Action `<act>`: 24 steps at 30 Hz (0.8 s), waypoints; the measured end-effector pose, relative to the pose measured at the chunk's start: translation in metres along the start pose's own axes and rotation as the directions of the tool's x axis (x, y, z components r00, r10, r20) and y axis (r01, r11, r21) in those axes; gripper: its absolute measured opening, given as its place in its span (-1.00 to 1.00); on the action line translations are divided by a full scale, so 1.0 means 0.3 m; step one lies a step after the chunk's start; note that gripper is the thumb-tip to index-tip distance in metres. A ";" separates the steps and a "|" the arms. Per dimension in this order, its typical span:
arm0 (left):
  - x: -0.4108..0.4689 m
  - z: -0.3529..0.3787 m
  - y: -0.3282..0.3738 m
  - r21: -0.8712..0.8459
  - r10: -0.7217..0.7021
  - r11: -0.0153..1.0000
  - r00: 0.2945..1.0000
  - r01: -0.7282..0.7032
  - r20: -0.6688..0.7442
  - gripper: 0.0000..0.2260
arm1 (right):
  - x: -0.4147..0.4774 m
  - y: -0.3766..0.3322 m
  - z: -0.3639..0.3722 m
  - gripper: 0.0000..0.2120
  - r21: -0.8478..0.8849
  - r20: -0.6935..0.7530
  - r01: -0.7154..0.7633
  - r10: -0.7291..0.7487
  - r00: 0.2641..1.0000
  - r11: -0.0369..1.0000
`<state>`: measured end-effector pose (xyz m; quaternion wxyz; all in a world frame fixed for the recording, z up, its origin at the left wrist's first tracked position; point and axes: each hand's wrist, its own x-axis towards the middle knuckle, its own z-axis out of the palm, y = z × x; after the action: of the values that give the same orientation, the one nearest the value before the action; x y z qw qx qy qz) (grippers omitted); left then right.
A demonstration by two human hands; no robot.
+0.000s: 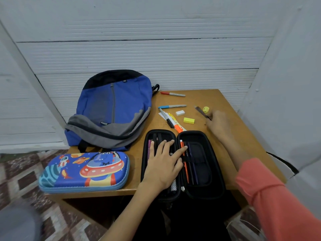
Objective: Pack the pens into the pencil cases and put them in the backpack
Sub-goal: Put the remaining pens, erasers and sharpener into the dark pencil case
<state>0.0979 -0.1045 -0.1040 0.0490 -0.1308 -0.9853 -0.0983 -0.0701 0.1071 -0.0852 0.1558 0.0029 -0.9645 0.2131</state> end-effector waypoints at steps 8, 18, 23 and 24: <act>0.002 0.004 0.000 0.002 0.005 1.000 1.000 -0.005 0.000 -0.41 | -0.098 -0.115 -0.170 -0.35 0.632 0.176 -0.142 0.037 0.984 0.762; 0.001 0.004 0.000 0.010 0.003 1.000 1.000 -0.003 0.001 -0.39 | -0.183 -0.157 -0.124 -0.12 0.467 0.611 -0.317 -0.042 0.790 0.825; 0.002 0.006 -0.002 0.009 0.007 1.000 1.000 -0.007 -0.006 -0.39 | -0.190 -0.161 -0.128 -0.15 0.403 0.686 -0.332 -0.042 0.726 0.853; 0.002 0.006 -0.003 0.013 0.008 1.000 1.000 -0.008 -0.005 -0.39 | -0.192 -0.160 -0.127 -0.15 0.394 0.692 -0.328 -0.043 0.720 0.859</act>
<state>0.0969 -0.1047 -0.1058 0.0528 -0.1340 -0.9853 -0.0922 -0.0004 0.0757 -0.0500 -0.2311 0.0428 -0.8636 0.4460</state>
